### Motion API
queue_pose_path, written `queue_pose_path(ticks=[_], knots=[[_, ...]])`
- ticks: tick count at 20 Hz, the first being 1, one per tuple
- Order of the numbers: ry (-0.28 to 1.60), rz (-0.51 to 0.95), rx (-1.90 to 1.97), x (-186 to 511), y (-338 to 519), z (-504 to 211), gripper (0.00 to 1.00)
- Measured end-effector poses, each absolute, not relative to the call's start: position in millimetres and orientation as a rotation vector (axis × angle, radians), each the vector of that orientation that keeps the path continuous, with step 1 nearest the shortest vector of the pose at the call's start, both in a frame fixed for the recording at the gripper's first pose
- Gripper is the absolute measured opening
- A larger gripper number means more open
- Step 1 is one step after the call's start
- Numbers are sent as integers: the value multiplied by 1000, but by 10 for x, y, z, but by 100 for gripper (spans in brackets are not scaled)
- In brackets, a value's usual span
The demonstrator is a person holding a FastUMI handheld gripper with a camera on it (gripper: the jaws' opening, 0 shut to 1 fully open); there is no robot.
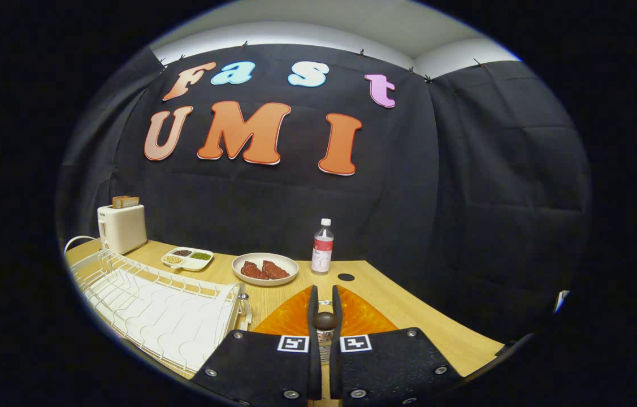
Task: Take the plate from the dish rack, then take the spoon from the basket and place it into the plate.
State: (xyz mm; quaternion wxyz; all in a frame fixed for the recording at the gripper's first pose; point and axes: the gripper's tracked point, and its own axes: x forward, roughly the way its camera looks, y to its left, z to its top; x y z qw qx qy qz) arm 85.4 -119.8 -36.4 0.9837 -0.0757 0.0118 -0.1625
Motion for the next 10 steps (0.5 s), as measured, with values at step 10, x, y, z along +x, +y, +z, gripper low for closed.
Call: queue_pose_path(ticks=[10], knots=[[-104,-214,-153,-310,-400,289,6]])
